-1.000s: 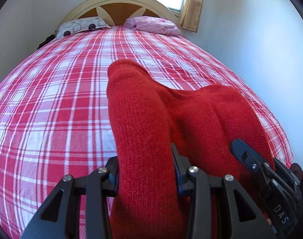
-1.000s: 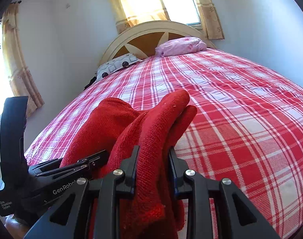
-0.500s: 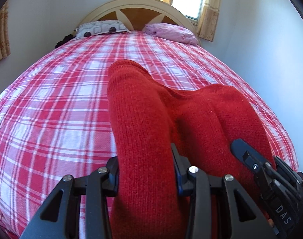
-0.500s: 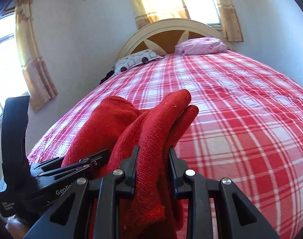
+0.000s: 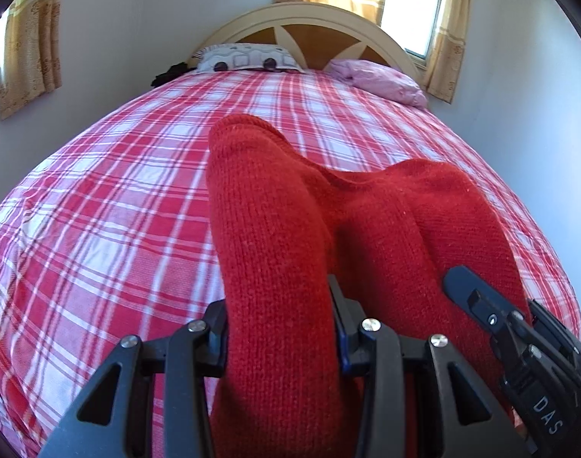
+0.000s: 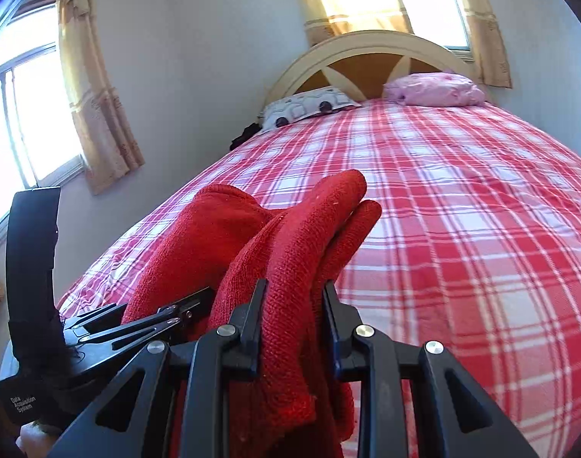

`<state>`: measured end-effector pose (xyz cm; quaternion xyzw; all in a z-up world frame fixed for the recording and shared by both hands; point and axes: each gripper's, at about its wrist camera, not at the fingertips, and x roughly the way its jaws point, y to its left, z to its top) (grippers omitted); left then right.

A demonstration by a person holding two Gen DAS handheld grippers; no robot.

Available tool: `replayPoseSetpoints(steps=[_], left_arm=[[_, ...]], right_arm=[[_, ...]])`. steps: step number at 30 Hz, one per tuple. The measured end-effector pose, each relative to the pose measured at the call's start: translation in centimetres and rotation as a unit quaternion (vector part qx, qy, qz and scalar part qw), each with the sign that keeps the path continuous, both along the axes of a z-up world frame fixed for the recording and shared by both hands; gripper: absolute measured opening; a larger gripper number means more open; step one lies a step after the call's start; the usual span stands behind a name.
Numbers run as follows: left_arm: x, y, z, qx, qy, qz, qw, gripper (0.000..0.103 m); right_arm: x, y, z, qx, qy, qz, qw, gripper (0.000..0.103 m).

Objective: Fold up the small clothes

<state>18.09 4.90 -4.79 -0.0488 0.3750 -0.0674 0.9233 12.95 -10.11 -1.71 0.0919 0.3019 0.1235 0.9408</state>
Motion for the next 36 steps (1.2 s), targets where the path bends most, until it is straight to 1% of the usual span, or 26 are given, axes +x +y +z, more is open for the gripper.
replayPoseSetpoints(steps=[5, 9, 15, 20, 24, 26, 28, 30, 32, 33, 34, 35, 36], left_arm=[[1.1, 1.6, -0.3, 0.005, 0.002, 0.014, 0.9999, 0.041], [2.1, 2.1, -0.3, 0.016, 0.001, 0.016, 0.9997, 0.041], [3.8, 2.6, -0.3, 0.030, -0.004, 0.016, 0.9994, 0.041], [6.2, 2.7, -0.5, 0.043, -0.016, 0.018, 0.9988, 0.041], [8.3, 2.6, -1.2, 0.061, -0.023, 0.015, 0.9978, 0.041], [9.5, 2.7, -2.3, 0.060, -0.011, 0.016, 0.9980, 0.041], [10.5, 3.2, -3.5, 0.048, 0.011, 0.020, 0.9986, 0.041], [11.0, 3.8, -4.1, 0.035, 0.021, 0.029, 0.9988, 0.041], [11.2, 4.3, -4.3, 0.020, 0.025, 0.030, 0.9991, 0.043], [11.2, 4.3, -4.4, 0.020, 0.025, 0.029, 0.9991, 0.043], [11.2, 4.1, -4.5, 0.024, 0.025, 0.028, 0.9990, 0.046], [11.1, 4.1, -4.5, 0.030, 0.024, 0.028, 0.9988, 0.053], [11.1, 4.1, -4.5, 0.033, 0.025, 0.031, 0.9987, 0.057]], right_arm=[[1.5, 1.5, -0.7, 0.008, 0.008, 0.009, 1.000, 0.027], [2.6, 2.3, -1.1, 0.011, 0.012, 0.010, 1.000, 0.027], [4.6, 2.7, -1.7, 0.030, 0.019, 0.004, 0.999, 0.027], [6.8, 3.4, -2.2, 0.030, 0.013, -0.008, 0.999, 0.027], [9.2, 3.5, -3.5, 0.026, 0.021, -0.018, 0.999, 0.027], [10.6, 3.3, -4.5, 0.024, 0.037, -0.021, 0.999, 0.027], [11.8, 3.2, -5.8, 0.025, 0.055, -0.027, 0.998, 0.027], [12.5, 2.9, -6.8, 0.029, 0.068, -0.031, 0.997, 0.027], [12.9, 2.4, -7.7, 0.045, 0.083, -0.029, 0.995, 0.027], [13.0, 2.2, -7.9, 0.053, 0.087, -0.028, 0.994, 0.027], [13.2, 2.0, -8.1, 0.061, 0.093, -0.027, 0.993, 0.027], [13.4, 1.8, -8.4, 0.067, 0.101, -0.026, 0.992, 0.027], [13.5, 1.6, -8.6, 0.075, 0.107, -0.025, 0.991, 0.027]])
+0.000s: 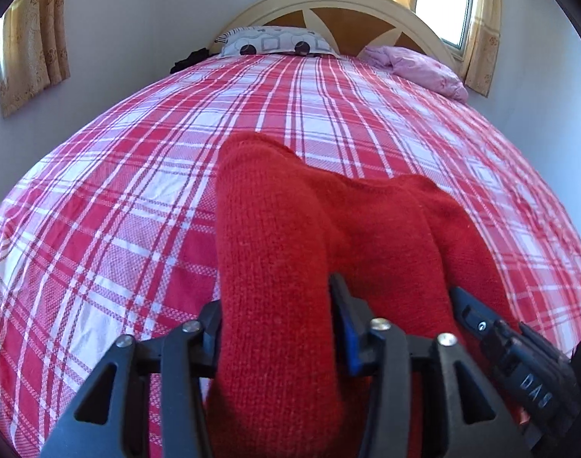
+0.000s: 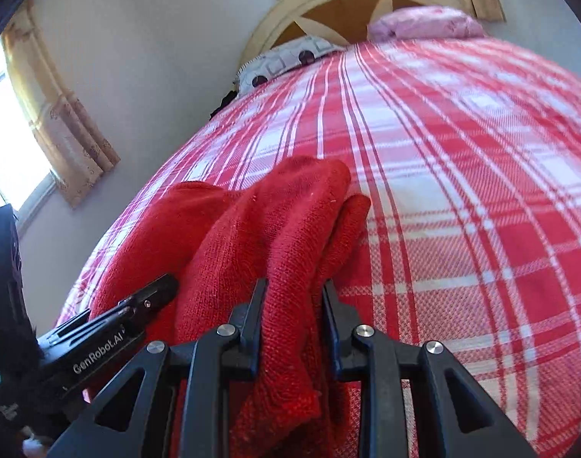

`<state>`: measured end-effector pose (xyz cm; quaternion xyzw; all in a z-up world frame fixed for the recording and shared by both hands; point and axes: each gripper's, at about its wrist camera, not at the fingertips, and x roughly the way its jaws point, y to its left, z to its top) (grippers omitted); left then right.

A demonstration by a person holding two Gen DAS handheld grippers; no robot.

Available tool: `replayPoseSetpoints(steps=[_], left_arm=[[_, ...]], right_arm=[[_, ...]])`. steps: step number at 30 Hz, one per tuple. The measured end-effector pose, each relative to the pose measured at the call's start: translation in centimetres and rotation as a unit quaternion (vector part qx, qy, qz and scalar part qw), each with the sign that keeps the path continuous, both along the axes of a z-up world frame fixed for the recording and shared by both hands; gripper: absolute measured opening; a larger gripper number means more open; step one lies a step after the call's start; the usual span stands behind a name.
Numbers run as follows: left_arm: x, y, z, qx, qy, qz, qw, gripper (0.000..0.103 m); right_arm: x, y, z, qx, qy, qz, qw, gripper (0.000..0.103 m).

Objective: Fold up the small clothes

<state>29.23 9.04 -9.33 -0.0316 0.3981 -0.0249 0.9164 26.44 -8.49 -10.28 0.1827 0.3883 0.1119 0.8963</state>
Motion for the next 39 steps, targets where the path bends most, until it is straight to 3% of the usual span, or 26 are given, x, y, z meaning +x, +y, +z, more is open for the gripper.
replayPoseSetpoints(steps=[2, 4, 7, 9, 15, 19, 22, 23, 24, 25, 26, 27, 29, 33, 39], left_arm=[[0.1, 0.9, -0.2, -0.008, 0.007, 0.020, 0.9997, 0.078], [0.2, 2.5, -0.9, -0.039, 0.024, 0.034, 0.9984, 0.090], [-0.2, 5.0, -1.8, -0.122, 0.064, 0.044, 0.9894, 0.095], [-1.2, 5.7, -1.6, -0.140, 0.069, 0.045, 0.9867, 0.095], [-5.7, 6.5, -0.5, -0.162, 0.059, 0.050, 0.9838, 0.094], [-7.4, 7.0, -1.9, -0.193, 0.070, 0.059, 0.9768, 0.094], [-8.0, 5.7, -1.9, -0.153, 0.051, 0.060, 0.9850, 0.094], [-7.9, 5.2, -2.0, -0.139, 0.046, 0.058, 0.9876, 0.093], [-7.9, 5.0, -2.0, -0.132, 0.046, 0.057, 0.9886, 0.090], [-7.8, 4.8, -1.9, -0.133, 0.049, 0.055, 0.9884, 0.078], [-7.8, 5.0, -1.6, -0.149, 0.051, 0.046, 0.9865, 0.052], [-7.7, 5.1, -1.5, -0.177, 0.059, 0.030, 0.9820, 0.046], [-7.9, 5.2, -0.8, -0.170, 0.065, 0.034, 0.9827, 0.043], [-8.2, 5.3, -0.9, -0.155, 0.075, 0.031, 0.9847, 0.043], [-9.1, 5.6, -1.3, -0.133, 0.075, 0.036, 0.9875, 0.060]], right_arm=[[0.2, -0.5, -0.4, 0.023, 0.013, 0.006, 1.000, 0.028], [0.4, -0.9, -0.7, 0.037, 0.020, 0.009, 0.999, 0.030], [0.3, -1.2, -1.0, 0.050, 0.028, 0.016, 0.998, 0.034], [0.1, -1.5, -1.0, 0.061, 0.032, 0.022, 0.997, 0.041], [-4.6, -1.9, 0.2, 0.066, 0.008, 0.055, 0.996, 0.044], [-6.4, -1.9, -1.1, 0.069, 0.034, 0.073, 0.994, 0.047], [-6.9, -1.0, -0.9, 0.039, 0.024, 0.080, 0.996, 0.046], [-6.9, -0.6, -0.7, 0.023, 0.026, 0.085, 0.996, 0.040], [-6.8, -0.3, -0.7, 0.022, 0.030, 0.090, 0.995, 0.033], [-6.8, -0.3, -0.6, 0.028, 0.038, 0.094, 0.994, 0.031], [-7.0, -0.4, -0.4, 0.042, 0.044, 0.097, 0.993, 0.028], [-7.1, -0.6, -0.4, 0.048, 0.045, 0.097, 0.993, 0.026], [-7.5, -0.9, -0.5, 0.053, 0.049, 0.102, 0.992, 0.024], [-8.3, -1.5, -1.1, 0.035, 0.051, 0.109, 0.992, 0.021], [-8.7, -1.7, -0.9, 0.039, 0.057, 0.109, 0.992, 0.021]])
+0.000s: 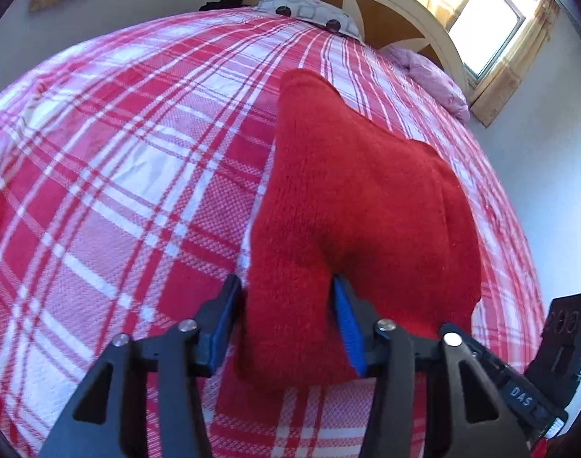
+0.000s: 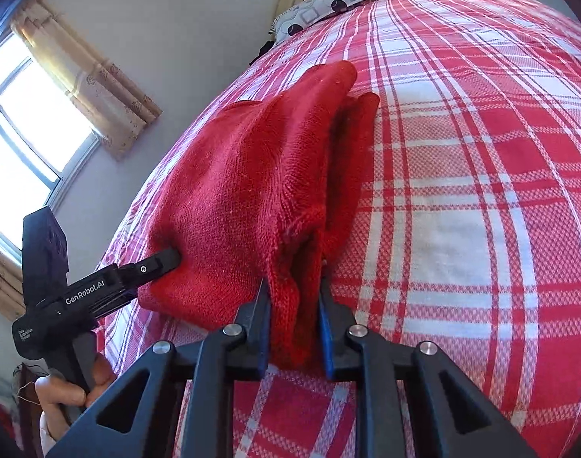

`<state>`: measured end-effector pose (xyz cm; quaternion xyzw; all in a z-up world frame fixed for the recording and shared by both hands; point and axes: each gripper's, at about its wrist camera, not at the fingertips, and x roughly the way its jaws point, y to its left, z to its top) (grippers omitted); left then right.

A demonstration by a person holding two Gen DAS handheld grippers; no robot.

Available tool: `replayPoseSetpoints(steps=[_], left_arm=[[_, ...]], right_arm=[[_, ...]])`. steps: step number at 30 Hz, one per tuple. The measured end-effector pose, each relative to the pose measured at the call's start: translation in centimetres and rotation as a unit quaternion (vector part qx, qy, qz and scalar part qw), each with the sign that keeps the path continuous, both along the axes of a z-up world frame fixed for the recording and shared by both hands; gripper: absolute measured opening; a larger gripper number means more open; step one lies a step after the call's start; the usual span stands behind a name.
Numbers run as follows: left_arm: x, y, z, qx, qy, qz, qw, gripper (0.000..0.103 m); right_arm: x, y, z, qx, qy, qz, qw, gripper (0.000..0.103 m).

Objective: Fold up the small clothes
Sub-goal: 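Open both tools and release the folded sweater on the bed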

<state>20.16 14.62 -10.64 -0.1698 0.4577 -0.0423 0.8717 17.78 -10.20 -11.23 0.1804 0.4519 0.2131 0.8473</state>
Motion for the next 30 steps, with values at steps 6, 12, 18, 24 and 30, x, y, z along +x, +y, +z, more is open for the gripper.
replayPoseSetpoints(steps=[6, 12, 18, 24, 30], left_arm=[[-0.6, 0.1, 1.5, 0.075, -0.017, 0.035, 0.9964, 0.080], [-0.4, -1.5, 3.1, 0.124, -0.047, 0.043, 0.9902, 0.079], [0.9, -3.0, 2.9, 0.135, -0.048, 0.030, 0.9893, 0.088], [1.7, -3.6, 0.8, 0.151, -0.014, 0.027, 0.9880, 0.088], [1.5, -4.1, 0.2, 0.180, -0.008, 0.025, 0.9833, 0.096]], right_arm=[[-2.8, 0.2, 3.1, -0.061, -0.083, -0.023, 0.994, 0.024], [-3.5, 3.1, 7.5, -0.155, -0.209, -0.027, 0.965, 0.036], [0.9, 4.5, 4.9, -0.139, -0.131, 0.001, 0.982, 0.036], [0.8, 5.0, 2.4, -0.143, -0.106, -0.008, 0.984, 0.036], [0.1, 6.6, 2.2, -0.180, -0.103, 0.006, 0.978, 0.054]])
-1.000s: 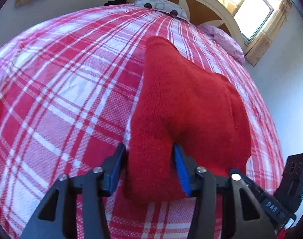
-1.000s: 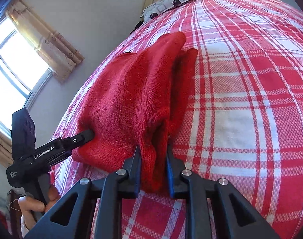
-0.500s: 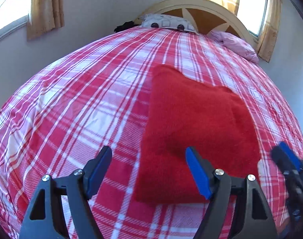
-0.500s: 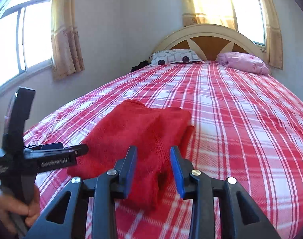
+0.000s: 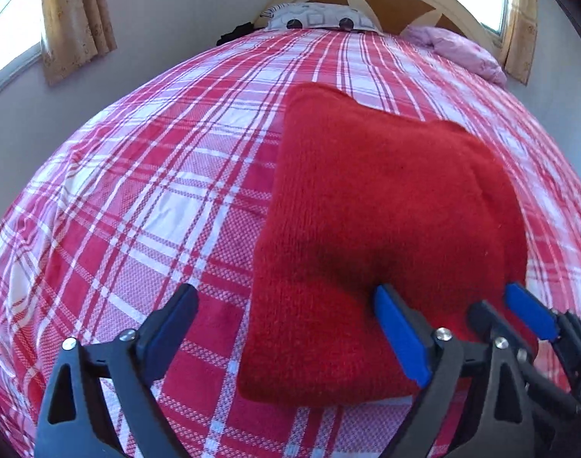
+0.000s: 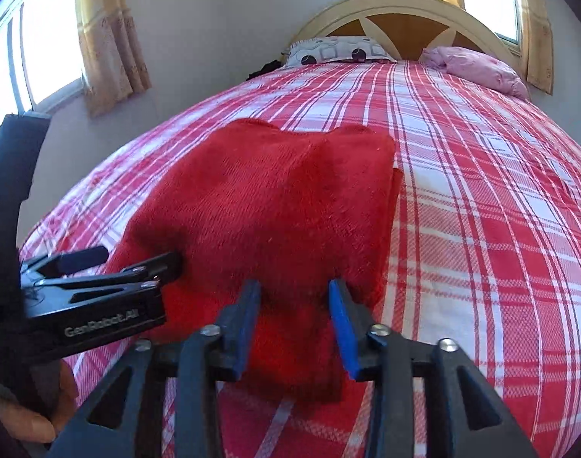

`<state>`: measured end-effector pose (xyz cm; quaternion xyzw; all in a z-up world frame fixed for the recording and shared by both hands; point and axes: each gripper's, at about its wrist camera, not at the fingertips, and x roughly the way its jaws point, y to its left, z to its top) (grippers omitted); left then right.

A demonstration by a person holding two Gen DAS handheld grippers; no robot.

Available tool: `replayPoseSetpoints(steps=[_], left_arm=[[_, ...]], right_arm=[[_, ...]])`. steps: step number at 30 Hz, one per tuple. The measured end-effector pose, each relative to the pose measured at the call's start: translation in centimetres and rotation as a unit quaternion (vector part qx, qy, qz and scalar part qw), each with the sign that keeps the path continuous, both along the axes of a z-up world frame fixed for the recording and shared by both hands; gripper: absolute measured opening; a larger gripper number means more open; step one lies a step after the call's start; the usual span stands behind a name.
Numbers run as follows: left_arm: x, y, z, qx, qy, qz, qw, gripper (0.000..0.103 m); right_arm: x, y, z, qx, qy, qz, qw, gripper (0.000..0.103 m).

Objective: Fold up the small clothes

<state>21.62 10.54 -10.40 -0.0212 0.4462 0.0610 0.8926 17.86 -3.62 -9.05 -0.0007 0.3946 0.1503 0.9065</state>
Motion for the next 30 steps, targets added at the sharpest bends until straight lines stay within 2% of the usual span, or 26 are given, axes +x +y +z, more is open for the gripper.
replayPoseSetpoints(steps=[4, 5, 8, 10, 12, 14, 18, 24, 28, 30], left_arm=[[-1.0, 0.2, -0.3, -0.011, 0.005, 0.003, 0.9999, 0.098], [-1.4, 0.2, -0.3, -0.015, 0.004, 0.002, 0.9999, 0.100], [-2.6, 0.5, -0.5, -0.020, 0.001, 0.004, 0.9998, 0.103], [-3.2, 0.7, -0.7, -0.033, 0.002, 0.003, 0.9994, 0.103], [-4.1, 1.0, -0.6, -0.048, -0.001, 0.002, 0.9989, 0.103], [-5.4, 0.9, -0.2, -0.037, -0.011, -0.004, 0.9993, 0.103], [-7.1, 0.3, -0.3, 0.002, 0.002, -0.010, 0.9999, 0.103], [-10.2, 0.8, 0.2, 0.002, -0.006, -0.014, 0.9999, 0.103], [-10.4, 0.6, -1.1, 0.028, 0.036, -0.009, 0.9989, 0.103], [-11.1, 0.7, -1.4, 0.031, 0.042, -0.010, 0.9986, 0.103]], right_arm=[[-1.8, -0.2, -0.2, -0.014, -0.006, -0.009, 1.000, 0.058], [-2.2, -0.4, -0.1, -0.009, -0.006, -0.013, 1.000, 0.058], [-3.1, -1.2, -0.5, 0.001, 0.015, -0.031, 0.999, 0.069], [-3.6, -2.2, -1.3, 0.028, 0.043, -0.040, 0.998, 0.070], [-5.0, -2.6, -1.2, 0.032, 0.029, -0.048, 0.998, 0.070], [-6.1, -2.8, -1.1, 0.016, 0.028, -0.058, 0.998, 0.070], [-7.8, -3.3, -0.8, 0.018, 0.036, -0.075, 0.996, 0.070], [-10.5, -3.8, -0.4, 0.031, 0.032, -0.117, 0.992, 0.070], [-11.9, -3.3, -0.7, 0.023, 0.043, -0.102, 0.994, 0.070], [-12.9, -3.4, -0.5, 0.024, 0.045, -0.099, 0.994, 0.070]])
